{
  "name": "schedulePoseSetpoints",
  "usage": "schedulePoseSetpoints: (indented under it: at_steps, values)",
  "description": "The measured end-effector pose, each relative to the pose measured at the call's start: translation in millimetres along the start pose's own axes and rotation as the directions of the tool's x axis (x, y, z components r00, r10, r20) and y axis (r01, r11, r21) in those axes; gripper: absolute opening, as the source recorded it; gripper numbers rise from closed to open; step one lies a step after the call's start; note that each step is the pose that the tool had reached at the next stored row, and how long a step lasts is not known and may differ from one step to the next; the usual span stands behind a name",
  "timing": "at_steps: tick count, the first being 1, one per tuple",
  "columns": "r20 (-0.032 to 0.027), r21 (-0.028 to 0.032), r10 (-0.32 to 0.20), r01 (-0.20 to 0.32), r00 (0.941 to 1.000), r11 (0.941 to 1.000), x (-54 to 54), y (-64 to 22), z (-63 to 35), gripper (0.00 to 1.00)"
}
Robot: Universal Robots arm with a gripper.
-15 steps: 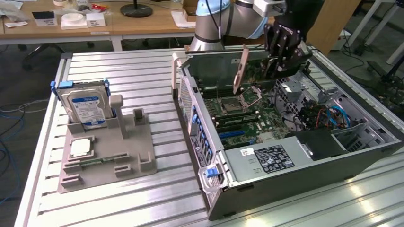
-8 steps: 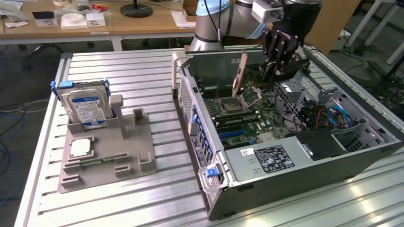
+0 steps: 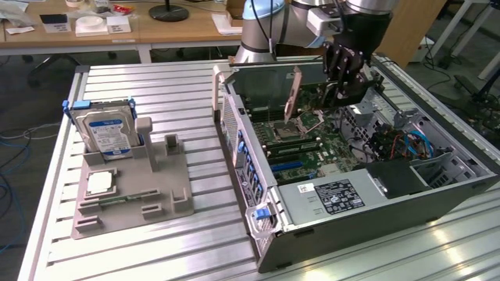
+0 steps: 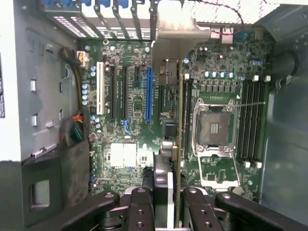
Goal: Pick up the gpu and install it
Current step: 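Insert the gpu into the slot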
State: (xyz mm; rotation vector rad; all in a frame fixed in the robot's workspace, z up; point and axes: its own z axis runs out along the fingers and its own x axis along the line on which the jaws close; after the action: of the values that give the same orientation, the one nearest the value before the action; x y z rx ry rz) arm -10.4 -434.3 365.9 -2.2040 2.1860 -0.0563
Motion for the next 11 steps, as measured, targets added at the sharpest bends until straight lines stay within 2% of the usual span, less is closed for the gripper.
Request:
schedulePoseSetpoints:
  at_steps: [2,6,11]
  values:
    - [-0.0030,-0.0002,0.014,-0.014,0.9999,0.9999,-0.3,1.3,2.9,0.28]
    - [-0.0031,-0.0002,0.015,-0.015,0.9999,0.9999,-0.3,7.1,7.4,0.28]
    - [-0.0031,-0.0021,0.015,-0.015,0.9999,0.9999,-0.4,9.4,15.1,0.28]
